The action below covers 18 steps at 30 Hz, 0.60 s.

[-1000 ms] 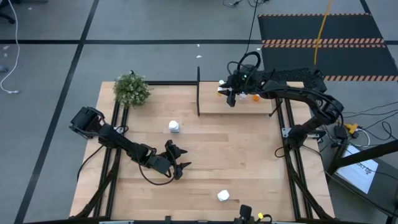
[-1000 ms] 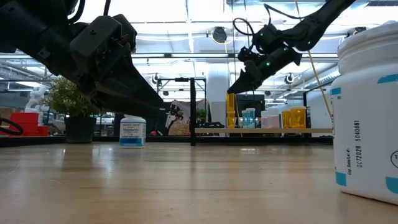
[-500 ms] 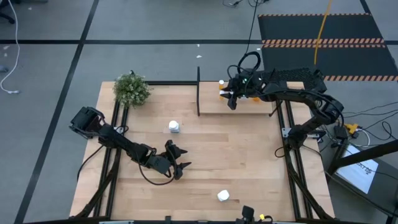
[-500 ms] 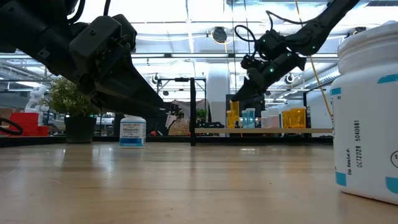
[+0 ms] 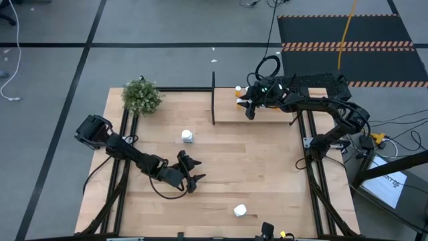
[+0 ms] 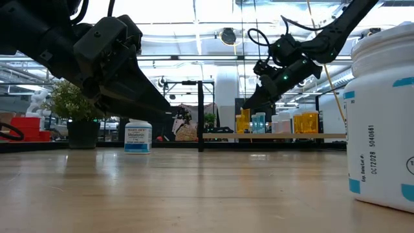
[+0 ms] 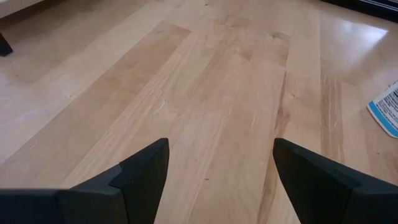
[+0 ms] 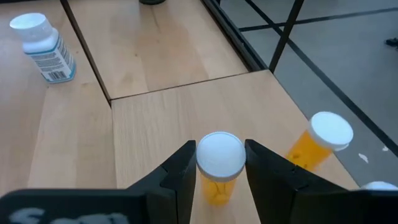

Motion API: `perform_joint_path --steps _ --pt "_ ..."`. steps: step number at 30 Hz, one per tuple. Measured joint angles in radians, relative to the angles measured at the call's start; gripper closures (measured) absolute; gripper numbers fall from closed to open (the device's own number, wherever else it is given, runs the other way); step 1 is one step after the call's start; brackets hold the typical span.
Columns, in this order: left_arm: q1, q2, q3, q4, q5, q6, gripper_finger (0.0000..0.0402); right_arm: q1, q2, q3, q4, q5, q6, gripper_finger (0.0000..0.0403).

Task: Pick and place medicine bottles onto shelf by color
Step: Put the small orange pill bottle on the shelf aligned with the other small orange pill bottle

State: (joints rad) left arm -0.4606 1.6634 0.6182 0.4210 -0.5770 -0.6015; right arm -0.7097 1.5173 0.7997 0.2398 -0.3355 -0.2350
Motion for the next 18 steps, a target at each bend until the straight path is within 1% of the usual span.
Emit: perform_joint_path --steps 9,18 --pt "0.000 0.000 0.000 0.000 0.000 0.001 0.0117 -0.003 0.004 0.000 0.040 0.001 0.016 0.0282" --pt "0.000 0.000 0.000 0.001 0.000 0.001 0.0117 -0.006 0.046 0.000 0.081 0.000 0.016 0.0282"
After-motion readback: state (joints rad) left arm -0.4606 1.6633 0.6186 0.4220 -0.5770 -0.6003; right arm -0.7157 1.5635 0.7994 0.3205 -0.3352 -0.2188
